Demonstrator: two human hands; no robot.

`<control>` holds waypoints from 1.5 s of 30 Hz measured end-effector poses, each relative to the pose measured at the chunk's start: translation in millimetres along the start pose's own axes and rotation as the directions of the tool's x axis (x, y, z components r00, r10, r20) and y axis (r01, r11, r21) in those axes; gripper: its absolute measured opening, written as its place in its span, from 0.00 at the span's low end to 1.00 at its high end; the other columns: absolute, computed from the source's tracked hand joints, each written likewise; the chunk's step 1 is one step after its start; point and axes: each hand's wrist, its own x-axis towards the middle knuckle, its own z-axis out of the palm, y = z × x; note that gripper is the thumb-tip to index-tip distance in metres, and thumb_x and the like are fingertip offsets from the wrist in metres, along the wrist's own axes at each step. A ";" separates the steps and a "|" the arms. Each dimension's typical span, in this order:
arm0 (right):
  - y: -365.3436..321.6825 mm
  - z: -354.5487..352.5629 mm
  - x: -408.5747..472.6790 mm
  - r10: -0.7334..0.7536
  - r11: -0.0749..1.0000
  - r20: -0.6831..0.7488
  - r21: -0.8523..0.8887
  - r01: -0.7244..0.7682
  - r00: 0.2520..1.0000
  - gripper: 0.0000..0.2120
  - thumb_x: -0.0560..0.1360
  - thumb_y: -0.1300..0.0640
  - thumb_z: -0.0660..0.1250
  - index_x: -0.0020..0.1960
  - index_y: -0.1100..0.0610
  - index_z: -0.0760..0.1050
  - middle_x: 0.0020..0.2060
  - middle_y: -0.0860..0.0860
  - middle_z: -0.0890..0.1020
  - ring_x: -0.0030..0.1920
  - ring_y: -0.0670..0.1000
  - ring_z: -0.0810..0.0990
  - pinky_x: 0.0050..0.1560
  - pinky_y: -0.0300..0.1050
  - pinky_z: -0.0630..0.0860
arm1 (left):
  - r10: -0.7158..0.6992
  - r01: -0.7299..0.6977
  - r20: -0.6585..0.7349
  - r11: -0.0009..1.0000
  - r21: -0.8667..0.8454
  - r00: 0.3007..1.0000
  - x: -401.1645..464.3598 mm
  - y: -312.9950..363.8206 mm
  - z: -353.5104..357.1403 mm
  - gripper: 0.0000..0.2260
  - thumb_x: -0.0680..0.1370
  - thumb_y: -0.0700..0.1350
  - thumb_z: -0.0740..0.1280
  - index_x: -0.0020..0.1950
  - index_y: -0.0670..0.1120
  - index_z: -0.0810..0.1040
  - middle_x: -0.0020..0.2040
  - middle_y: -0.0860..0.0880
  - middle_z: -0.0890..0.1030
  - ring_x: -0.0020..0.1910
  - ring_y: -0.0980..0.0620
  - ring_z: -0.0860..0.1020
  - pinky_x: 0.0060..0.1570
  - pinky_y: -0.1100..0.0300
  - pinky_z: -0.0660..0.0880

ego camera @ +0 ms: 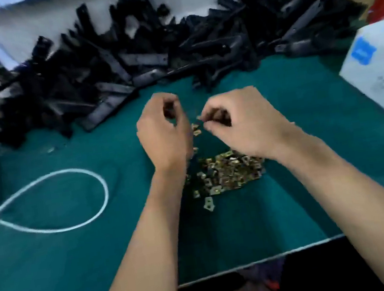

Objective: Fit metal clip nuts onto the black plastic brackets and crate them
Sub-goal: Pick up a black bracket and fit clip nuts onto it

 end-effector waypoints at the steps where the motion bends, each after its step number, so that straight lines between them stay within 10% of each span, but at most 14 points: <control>1: -15.4 15.3 10.8 -0.044 0.999 0.099 -0.019 0.047 0.994 0.03 0.76 0.55 0.72 0.47 0.49 0.84 0.37 0.42 0.85 0.39 0.42 0.82 0.47 0.46 0.80 | -0.031 0.034 -0.031 0.991 0.128 0.999 7.1 -25.9 -20.2 0.05 0.77 0.42 0.66 0.48 0.47 0.81 0.43 0.50 0.83 0.44 0.47 0.79 0.47 0.54 0.72; 7: -85.9 100.1 62.5 -0.156 0.980 0.397 -0.053 0.192 0.904 0.02 0.76 0.53 0.71 0.48 0.49 0.83 0.42 0.46 0.84 0.43 0.51 0.82 0.47 0.48 0.81 | -0.068 0.123 -0.125 0.854 0.506 0.990 47.6 -126.6 -111.8 0.11 0.75 0.42 0.65 0.54 0.39 0.79 0.53 0.39 0.80 0.55 0.35 0.74 0.59 0.49 0.66; 14: -96.0 161.5 100.9 -0.085 0.966 0.481 -0.175 0.190 0.873 0.08 0.77 0.52 0.68 0.53 0.55 0.77 0.51 0.55 0.82 0.51 0.60 0.80 0.45 0.48 0.73 | -0.122 -0.027 0.320 0.906 0.423 0.940 78.0 -146.7 -89.2 0.30 0.79 0.32 0.61 0.81 0.47 0.64 0.82 0.45 0.61 0.82 0.43 0.56 0.80 0.54 0.53; 22: -99.9 172.0 114.1 -0.044 0.948 0.529 -0.246 0.203 0.847 0.16 0.77 0.52 0.65 0.60 0.60 0.73 0.48 0.53 0.75 0.46 0.57 0.74 0.43 0.47 0.68 | -0.130 -0.125 0.333 0.754 0.645 0.934 88.2 -154.5 -81.3 0.16 0.79 0.48 0.69 0.67 0.54 0.79 0.56 0.48 0.81 0.59 0.41 0.74 0.53 0.49 0.66; 28: -88.3 133.2 110.1 -0.067 0.996 0.621 0.000 0.086 0.781 0.05 0.77 0.53 0.73 0.46 0.54 0.81 0.41 0.50 0.84 0.39 0.52 0.83 0.37 0.43 0.77 | -0.037 -0.124 0.378 0.911 0.394 0.925 81.3 -157.6 -80.3 0.09 0.73 0.38 0.70 0.52 0.40 0.80 0.57 0.42 0.82 0.59 0.40 0.76 0.59 0.46 0.73; 37: -41.1 77.0 100.6 0.176 0.915 0.538 -0.399 0.065 0.824 0.08 0.74 0.51 0.78 0.46 0.49 0.79 0.43 0.47 0.79 0.47 0.53 0.80 0.44 0.44 0.72 | -0.105 -0.198 0.493 0.828 0.524 0.864 65.5 -127.5 -59.6 0.33 0.73 0.70 0.68 0.76 0.62 0.70 0.56 0.48 0.73 0.62 0.43 0.67 0.65 0.48 0.66; 45: 7.6 55.3 62.5 0.085 0.971 0.391 -0.238 0.012 0.917 0.02 0.78 0.58 0.74 0.49 0.51 0.82 0.41 0.46 0.82 0.45 0.49 0.81 0.46 0.45 0.76 | 0.170 -0.275 0.615 0.958 0.080 0.770 48.6 -102.4 -35.6 0.26 0.80 0.59 0.67 0.77 0.53 0.72 0.65 0.48 0.78 0.64 0.46 0.74 0.70 0.52 0.68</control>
